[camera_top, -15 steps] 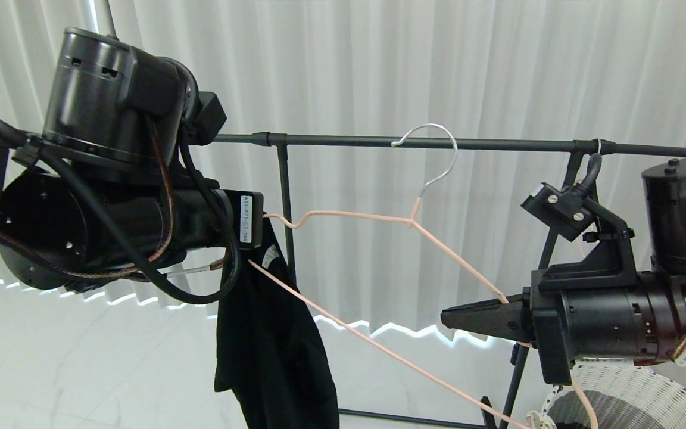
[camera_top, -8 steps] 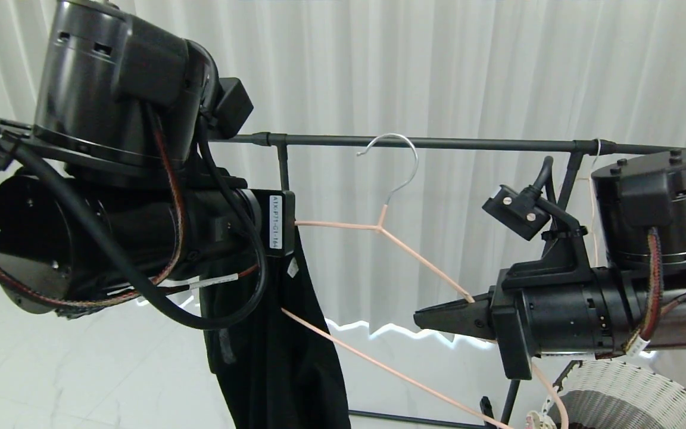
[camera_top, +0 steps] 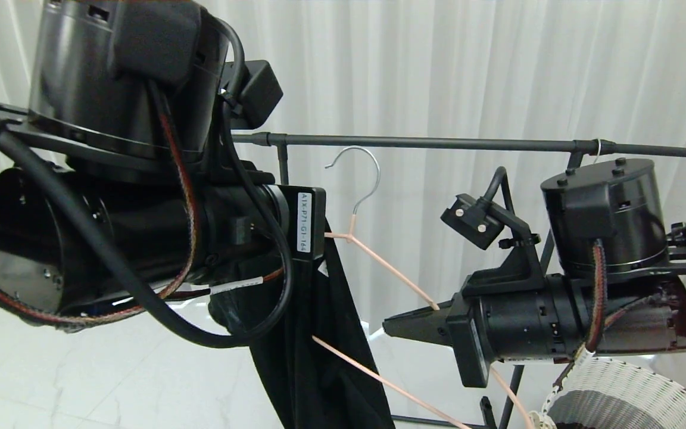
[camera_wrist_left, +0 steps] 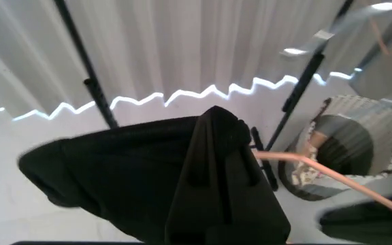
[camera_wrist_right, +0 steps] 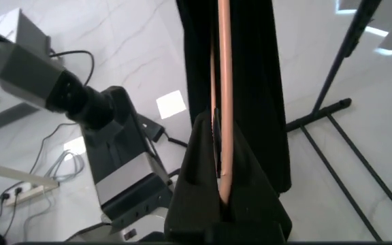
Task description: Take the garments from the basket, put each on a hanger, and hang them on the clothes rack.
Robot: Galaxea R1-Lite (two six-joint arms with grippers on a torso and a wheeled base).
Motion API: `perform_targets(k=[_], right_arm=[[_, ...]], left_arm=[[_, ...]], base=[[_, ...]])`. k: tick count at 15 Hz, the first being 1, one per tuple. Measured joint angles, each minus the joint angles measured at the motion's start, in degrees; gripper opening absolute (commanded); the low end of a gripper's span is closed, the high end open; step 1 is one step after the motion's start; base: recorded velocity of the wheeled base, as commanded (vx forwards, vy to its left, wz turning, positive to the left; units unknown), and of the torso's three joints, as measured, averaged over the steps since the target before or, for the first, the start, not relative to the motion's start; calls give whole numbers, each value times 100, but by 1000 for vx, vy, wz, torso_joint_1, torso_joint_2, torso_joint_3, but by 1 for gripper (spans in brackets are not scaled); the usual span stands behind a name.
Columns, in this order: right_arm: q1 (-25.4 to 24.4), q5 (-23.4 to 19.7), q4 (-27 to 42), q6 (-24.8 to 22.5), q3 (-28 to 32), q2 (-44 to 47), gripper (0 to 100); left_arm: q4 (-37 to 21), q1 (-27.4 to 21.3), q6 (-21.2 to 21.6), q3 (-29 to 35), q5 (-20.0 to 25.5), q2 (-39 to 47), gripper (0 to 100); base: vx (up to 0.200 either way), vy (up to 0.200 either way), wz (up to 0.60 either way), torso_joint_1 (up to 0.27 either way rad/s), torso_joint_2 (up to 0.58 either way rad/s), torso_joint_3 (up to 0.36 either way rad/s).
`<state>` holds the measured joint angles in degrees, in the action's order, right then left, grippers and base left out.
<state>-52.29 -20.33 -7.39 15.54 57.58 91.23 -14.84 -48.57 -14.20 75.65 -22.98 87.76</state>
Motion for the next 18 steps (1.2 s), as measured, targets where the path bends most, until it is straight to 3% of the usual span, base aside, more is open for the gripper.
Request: perform_targets(k=[2, 9, 10, 13, 18], right_arm=[[-11, 343, -66, 249, -24, 66, 0], [-201, 416, -356, 279, -35, 69, 0], [-215, 490, -361, 274, -37, 69, 0], [-83, 885, -363, 271, -50, 50, 0], [304, 980, -734, 205, -90, -78, 0]], left_arm=[[0, -49, 0, 6, 0, 2, 0], [88, -129, 46, -2, -12, 38, 0], [88, -145, 44, -13, -11, 33, 100], [101, -74, 44, -50, -195, -5, 100], [129, -79, 52, -182, -250, -179, 100]], base=[[0, 0, 0, 0, 0, 0], [0, 0, 0, 0, 0, 0], [0, 0, 0, 0, 0, 0], [0, 0, 0, 0, 0, 0], [0, 0, 0, 0, 0, 0]])
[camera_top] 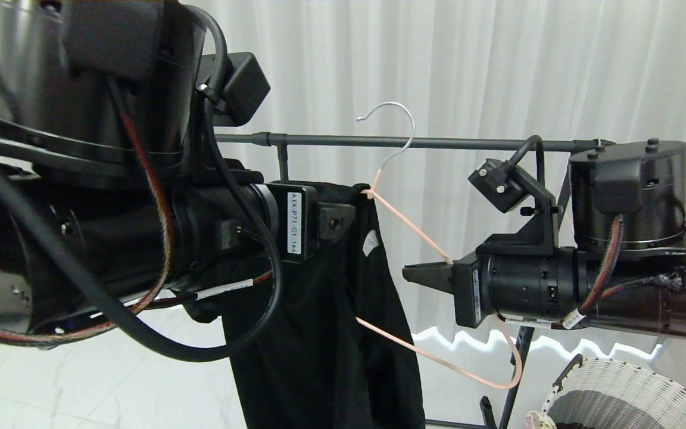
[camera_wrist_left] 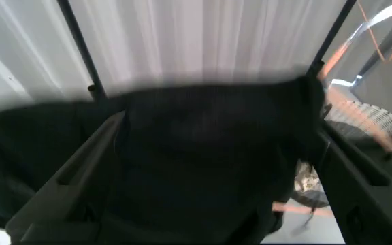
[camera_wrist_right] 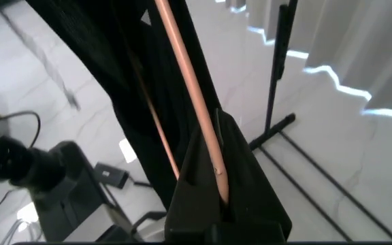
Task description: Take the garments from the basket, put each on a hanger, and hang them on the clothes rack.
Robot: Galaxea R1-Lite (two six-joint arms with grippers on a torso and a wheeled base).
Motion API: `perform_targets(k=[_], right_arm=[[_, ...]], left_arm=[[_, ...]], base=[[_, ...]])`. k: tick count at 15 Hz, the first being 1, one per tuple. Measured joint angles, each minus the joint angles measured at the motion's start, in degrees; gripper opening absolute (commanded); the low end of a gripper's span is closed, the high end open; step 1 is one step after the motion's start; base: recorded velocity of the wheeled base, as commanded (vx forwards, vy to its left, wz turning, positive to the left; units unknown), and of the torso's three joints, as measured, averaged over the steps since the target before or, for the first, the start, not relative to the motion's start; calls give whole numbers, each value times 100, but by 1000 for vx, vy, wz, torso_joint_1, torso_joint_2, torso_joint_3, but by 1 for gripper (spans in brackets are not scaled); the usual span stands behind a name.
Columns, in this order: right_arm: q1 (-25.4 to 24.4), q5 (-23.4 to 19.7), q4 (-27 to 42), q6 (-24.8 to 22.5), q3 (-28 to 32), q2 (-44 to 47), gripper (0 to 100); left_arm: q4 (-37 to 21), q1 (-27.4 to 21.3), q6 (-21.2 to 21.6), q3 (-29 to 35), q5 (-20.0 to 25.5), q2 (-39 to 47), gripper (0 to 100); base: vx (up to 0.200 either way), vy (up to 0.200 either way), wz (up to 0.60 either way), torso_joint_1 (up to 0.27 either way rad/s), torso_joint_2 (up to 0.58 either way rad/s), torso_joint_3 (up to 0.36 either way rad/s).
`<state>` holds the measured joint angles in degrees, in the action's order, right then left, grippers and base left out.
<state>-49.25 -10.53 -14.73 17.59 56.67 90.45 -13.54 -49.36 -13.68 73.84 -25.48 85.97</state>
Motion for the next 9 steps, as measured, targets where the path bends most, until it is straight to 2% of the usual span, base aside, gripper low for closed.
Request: perform_targets(k=[5, 7, 9], right_arm=[[72, 222, -311, -87, -190, -52, 0], [179, 227, -345, -295, -285, -123, 0], [377, 169, -315, -733, -533, -294, 0]], left_arm=[[0, -88, 5, -229, 2, -157, 100], [2, -88, 38, -505, 2, -361, 100], [38, -30, 453, -935, 33, -695, 100]], base=[[0, 0, 0, 0, 0, 0], [0, 0, 0, 0, 0, 0], [0, 0, 0, 0, 0, 0]])
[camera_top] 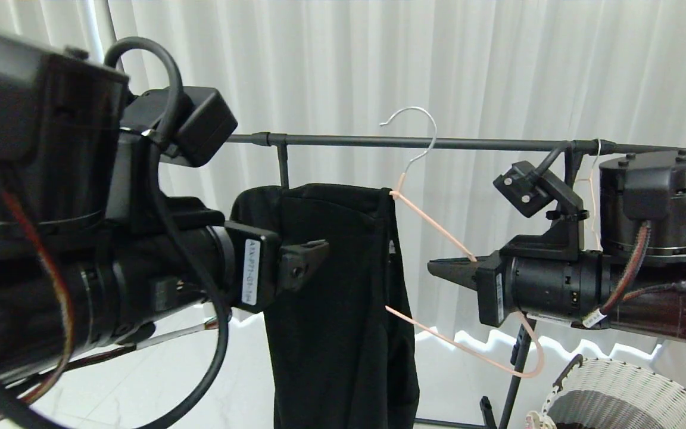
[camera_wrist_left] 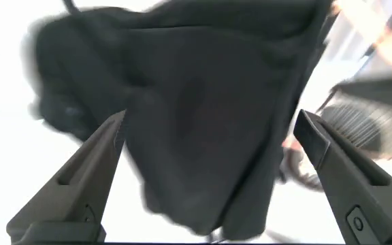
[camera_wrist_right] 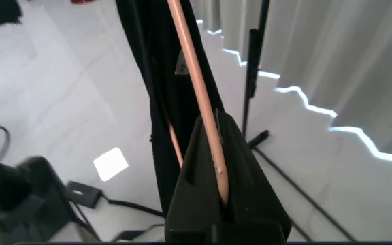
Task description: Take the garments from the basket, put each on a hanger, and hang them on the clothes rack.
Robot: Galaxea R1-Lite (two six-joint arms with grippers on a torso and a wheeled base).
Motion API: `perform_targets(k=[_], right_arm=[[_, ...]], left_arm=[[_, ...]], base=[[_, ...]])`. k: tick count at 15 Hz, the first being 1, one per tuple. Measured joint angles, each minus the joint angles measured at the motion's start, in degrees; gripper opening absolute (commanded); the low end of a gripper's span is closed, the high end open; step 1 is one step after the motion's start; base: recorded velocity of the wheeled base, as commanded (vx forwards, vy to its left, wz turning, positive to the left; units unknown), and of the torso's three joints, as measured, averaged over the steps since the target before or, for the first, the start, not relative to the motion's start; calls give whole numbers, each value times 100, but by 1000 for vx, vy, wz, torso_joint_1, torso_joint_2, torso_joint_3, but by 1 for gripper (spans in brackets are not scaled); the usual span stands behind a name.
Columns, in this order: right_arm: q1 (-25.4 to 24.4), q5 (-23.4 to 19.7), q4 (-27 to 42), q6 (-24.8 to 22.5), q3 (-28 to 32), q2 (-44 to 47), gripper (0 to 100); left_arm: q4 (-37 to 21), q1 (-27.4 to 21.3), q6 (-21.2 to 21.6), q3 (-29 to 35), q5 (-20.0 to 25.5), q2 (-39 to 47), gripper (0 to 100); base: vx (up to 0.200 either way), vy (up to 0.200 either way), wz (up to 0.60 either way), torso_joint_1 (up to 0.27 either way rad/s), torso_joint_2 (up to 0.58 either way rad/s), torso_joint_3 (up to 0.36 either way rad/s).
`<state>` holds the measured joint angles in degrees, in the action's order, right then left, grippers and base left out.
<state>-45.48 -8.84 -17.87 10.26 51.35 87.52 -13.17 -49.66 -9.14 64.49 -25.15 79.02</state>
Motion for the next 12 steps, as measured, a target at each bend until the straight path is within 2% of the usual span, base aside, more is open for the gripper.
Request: perform_targets(k=[1, 2, 5, 6, 7, 9, 12], right_arm=[[62, -68, 74, -118, -151, -118, 0], [100, -152, 173, -228, -286, -246, 0], [139, -734, 408, -874, -902, -756, 0], [126, -897, 433, -1092, -1130, -930, 0], [76, -955, 435, -1190, -1281, -1067, 0], [-138, -968, 438, -1247, -1482, -1285, 0], [-423, -950, 402, -1417, -1565, -1434, 0]], left_arm=[[99, 149, 318, -187, 158, -176, 100], [167, 330, 657, -333, 512, -347, 100], [233, 1215, 1994, -683, 2876, -833, 100], [257, 1482, 2376, -798, 3502, -948, 100], [321, 1637, 2539, -892, 3905, -1019, 100], [518, 1653, 2717, -1093, 4406, -1045, 100], [767, 1292, 2970, -1446, 4595, -992, 100]], base=[[0, 0, 0, 0, 0, 0], [0, 0, 0, 0, 0, 0], [0, 0, 0, 0, 0, 0], [0, 0, 0, 0, 0, 0], [0, 0, 0, 0, 0, 0], [0, 0, 0, 0, 0, 0], [0, 0, 0, 0, 0, 0]])
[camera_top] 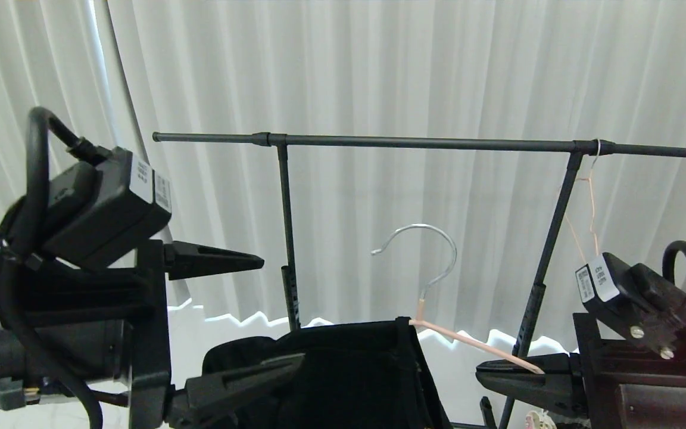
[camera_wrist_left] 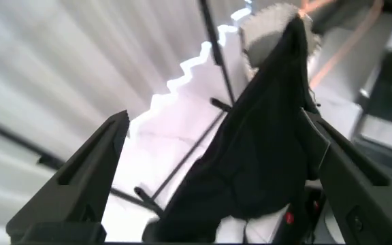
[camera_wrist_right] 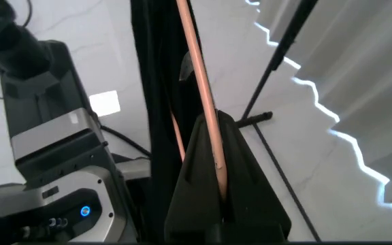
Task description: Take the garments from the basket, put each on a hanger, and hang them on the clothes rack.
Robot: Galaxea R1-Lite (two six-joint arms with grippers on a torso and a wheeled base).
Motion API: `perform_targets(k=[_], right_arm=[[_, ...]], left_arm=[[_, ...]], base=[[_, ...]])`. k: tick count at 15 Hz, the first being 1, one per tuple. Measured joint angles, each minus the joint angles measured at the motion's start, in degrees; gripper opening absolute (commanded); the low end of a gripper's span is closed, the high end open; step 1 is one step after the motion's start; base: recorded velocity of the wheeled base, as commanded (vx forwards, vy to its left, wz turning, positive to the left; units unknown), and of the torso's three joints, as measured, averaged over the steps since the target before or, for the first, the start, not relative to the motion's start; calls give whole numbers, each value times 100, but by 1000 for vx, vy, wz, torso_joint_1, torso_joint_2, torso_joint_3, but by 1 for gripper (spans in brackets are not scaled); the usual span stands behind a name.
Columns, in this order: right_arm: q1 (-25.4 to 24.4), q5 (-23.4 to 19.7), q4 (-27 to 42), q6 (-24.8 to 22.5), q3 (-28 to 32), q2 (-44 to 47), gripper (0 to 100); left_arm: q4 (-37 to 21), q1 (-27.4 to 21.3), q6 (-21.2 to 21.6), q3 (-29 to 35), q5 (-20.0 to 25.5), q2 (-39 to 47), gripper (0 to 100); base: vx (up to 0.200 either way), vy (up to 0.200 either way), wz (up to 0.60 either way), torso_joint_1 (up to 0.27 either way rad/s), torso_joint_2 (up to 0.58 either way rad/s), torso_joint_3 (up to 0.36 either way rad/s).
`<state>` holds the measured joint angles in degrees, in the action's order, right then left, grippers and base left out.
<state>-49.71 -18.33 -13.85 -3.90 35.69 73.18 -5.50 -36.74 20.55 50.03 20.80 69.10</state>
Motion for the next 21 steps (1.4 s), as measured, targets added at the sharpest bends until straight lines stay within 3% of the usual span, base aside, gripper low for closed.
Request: perform_targets(k=[4, 9, 10, 18, 19, 21], right_arm=[[-277, -5, -9, -269, 7, -55, 0], [-508, 9, -16, -368, 94, -74, 0], [-549, 16, -13, -373, 110, -85, 0], [-740, 63, -16, -375, 140, -146, 0], [-740, 99, -11, -371, 140, -168, 100], [-740, 200, -2, -368, 118, -201, 100]], left_arm=[[572, -525, 38, -315, 33, 271, 100], [653, -822, 156, -664, 35, 510, 100], [656, -837, 185, -703, 35, 532, 0], [661, -844, 187, -833, 30, 579, 0], [658, -842, 180, -839, 28, 579, 0], [642, -824, 63, -845, 20, 585, 0]], base=[[0, 0, 0, 0, 0, 0], [0, 0, 0, 0, 0, 0], [0, 0, 0, 0, 0, 0], [0, 0, 0, 0, 0, 0], [0, 0, 0, 0, 0, 0], [0, 0, 0, 0, 0, 0]])
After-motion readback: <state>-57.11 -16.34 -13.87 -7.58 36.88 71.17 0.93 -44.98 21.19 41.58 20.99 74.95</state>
